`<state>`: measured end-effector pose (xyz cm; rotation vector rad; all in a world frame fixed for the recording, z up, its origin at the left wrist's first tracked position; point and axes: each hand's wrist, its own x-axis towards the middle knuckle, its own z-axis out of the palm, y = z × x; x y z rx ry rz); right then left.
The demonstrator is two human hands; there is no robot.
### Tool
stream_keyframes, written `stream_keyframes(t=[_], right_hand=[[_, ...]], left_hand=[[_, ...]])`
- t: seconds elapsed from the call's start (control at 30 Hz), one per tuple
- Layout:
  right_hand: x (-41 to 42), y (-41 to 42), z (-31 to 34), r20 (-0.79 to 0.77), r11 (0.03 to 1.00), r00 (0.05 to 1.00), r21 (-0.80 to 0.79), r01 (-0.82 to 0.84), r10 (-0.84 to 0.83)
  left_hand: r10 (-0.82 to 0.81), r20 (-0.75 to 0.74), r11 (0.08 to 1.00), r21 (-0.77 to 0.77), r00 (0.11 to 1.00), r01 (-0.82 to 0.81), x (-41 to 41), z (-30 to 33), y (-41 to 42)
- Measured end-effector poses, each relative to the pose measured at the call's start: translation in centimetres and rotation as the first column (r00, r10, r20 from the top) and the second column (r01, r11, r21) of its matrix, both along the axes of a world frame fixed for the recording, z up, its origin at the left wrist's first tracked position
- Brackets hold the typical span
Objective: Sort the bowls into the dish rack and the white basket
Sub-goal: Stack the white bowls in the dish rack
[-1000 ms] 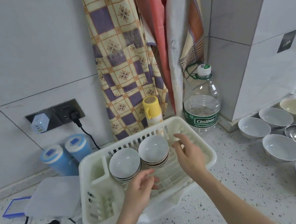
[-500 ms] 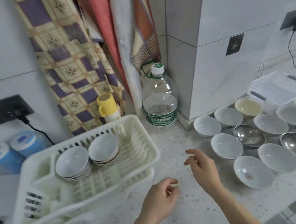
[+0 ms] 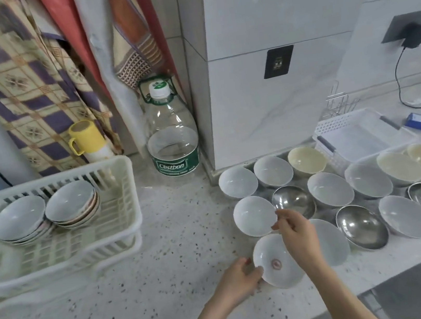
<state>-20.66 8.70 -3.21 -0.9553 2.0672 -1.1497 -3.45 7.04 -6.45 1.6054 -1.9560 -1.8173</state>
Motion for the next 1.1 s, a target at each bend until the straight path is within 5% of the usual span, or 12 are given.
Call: stream_keyframes(t=[0.17,0.37,0.57,0.77,1.1], right_hand=[[-2.3,1.7,-0.4,0.017,0.999,0.999,-0.018,0.043,-0.042],[-2.6,5.0,-1.1,0.242,0.988,0.959,-0.009,0.152,-0.145],[-0.8,8.0,-2.0,0.361,0.995,0.929,0.073,0.062,-0.085],[-0.9,6.3,-1.9,0.401,0.983,0.898,0.102,0.151,-0.180],[0.3,-0.3,-2.7,0.422,0.965,0.904,0.258,-0.040,-0.076]], left_hand=[[0.158,-0.042,0.978,0.143,0.987,-0.150,-2.1,-0.1,1.1],[0.337,-0.087,0.923,0.230,0.938,-0.310,-2.5,0.0,2.0],[0.410,-0.119,0.901,0.208,0.904,-0.381,-1.6,-0.2,2.2],[0.469,-0.127,0.879,0.161,0.874,-0.449,0.9,0.1,2.7],[0.700,-0.140,0.714,0.179,0.701,-0.677,5.0,0.6,2.4]])
